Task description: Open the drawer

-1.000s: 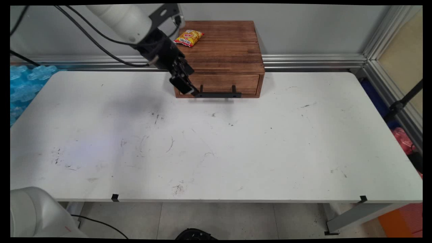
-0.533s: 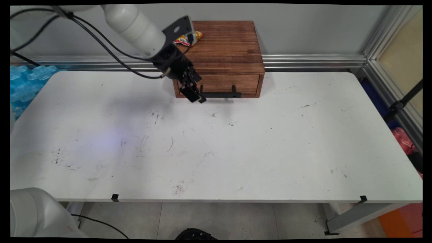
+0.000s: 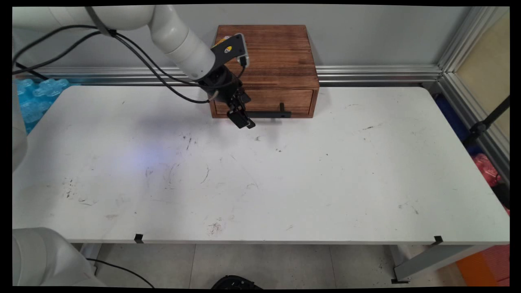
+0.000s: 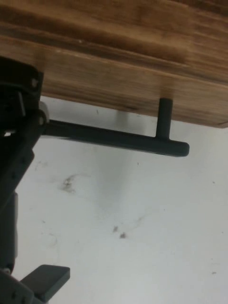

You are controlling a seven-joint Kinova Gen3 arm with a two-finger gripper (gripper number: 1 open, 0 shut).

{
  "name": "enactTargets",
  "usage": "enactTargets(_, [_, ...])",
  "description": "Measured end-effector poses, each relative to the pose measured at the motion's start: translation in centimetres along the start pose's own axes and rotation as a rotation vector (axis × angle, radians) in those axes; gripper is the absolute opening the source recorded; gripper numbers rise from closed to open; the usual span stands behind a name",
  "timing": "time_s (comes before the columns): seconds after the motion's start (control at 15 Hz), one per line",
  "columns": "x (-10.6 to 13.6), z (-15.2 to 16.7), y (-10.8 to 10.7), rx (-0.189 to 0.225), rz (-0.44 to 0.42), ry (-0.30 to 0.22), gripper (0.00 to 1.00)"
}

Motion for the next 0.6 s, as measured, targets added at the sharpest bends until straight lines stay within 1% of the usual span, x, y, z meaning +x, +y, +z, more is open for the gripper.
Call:
enactTargets(0.27, [0.8, 0.9, -0.6, -0.012, -0.013, -0.021, 1.0])
enactTargets(0.6, [2.7, 1.9, -1.5, -0.027, -0.028, -0.037, 1.0])
